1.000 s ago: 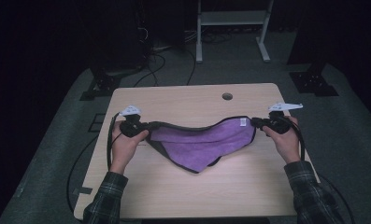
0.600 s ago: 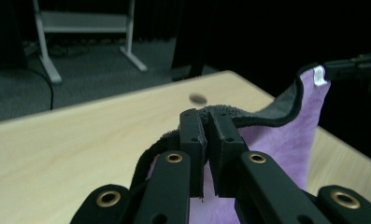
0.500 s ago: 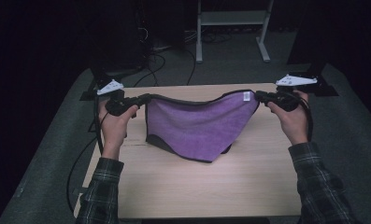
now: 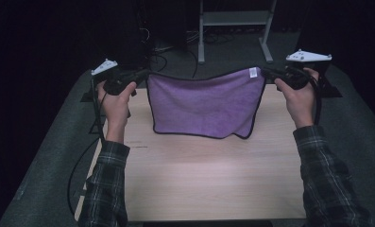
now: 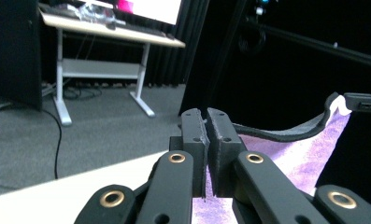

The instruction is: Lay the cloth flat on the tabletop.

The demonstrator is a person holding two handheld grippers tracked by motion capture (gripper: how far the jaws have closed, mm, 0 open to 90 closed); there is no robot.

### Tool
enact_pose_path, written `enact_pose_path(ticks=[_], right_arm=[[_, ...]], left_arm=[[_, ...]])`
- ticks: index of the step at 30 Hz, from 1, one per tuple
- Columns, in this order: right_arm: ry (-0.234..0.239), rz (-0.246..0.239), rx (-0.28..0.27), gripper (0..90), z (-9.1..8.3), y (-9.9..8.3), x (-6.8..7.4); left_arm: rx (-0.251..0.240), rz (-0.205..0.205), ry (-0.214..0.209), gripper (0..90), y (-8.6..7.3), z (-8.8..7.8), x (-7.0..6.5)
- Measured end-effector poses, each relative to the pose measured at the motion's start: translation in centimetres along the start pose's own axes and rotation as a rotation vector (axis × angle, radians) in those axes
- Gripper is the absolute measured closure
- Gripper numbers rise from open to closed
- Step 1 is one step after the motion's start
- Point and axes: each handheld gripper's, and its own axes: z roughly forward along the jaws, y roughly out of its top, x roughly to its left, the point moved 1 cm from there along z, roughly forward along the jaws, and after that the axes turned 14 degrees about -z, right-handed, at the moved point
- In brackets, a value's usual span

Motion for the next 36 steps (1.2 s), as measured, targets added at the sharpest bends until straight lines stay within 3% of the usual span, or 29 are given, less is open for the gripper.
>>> enact_pose_path(ticks=[3,4,7,8,11,15,20,25,36], right_arm=[[-0.019,-0.006,-0.027,81.7,0.1,1.0,-0.4],[-0.034,-0.021,-0.069,81.7,-0.3,2.0,-0.5],[-0.032,-0.049,-0.089,81.7,-1.0,2.5,-0.1],[-0.028,-0.058,-0.09,81.7,-1.1,2.3,0.1],[-0.007,-0.065,-0.075,81.6,-1.1,1.3,0.6],[0.039,-0.055,-0.021,81.6,-0.8,-2.4,2.0],[0.09,-0.046,0.034,81.6,-0.9,-5.7,3.6],[0.111,-0.03,0.05,81.6,-1.2,-7.2,4.2],[0.172,0.01,0.112,81.6,-2.4,-11.7,6.2]], left_arm=[[-0.032,0.011,-0.003,86.8,0.8,-0.1,-0.3],[-0.061,0.028,-0.016,86.8,1.4,-0.5,-0.7],[-0.064,0.047,-0.02,86.7,1.3,-1.0,-1.0],[-0.047,0.056,-0.024,86.8,0.5,-1.3,-0.9],[-0.02,0.049,-0.023,86.7,-0.7,-1.5,-0.5],[0.041,0.024,-0.012,86.7,-3.7,-2.2,0.7],[0.112,0.009,-0.019,86.7,-6.5,-3.0,1.3],[0.144,0.007,-0.032,86.6,-8.0,-3.7,1.1],[0.253,-0.004,-0.001,86.6,-12.4,-5.6,1.5]])
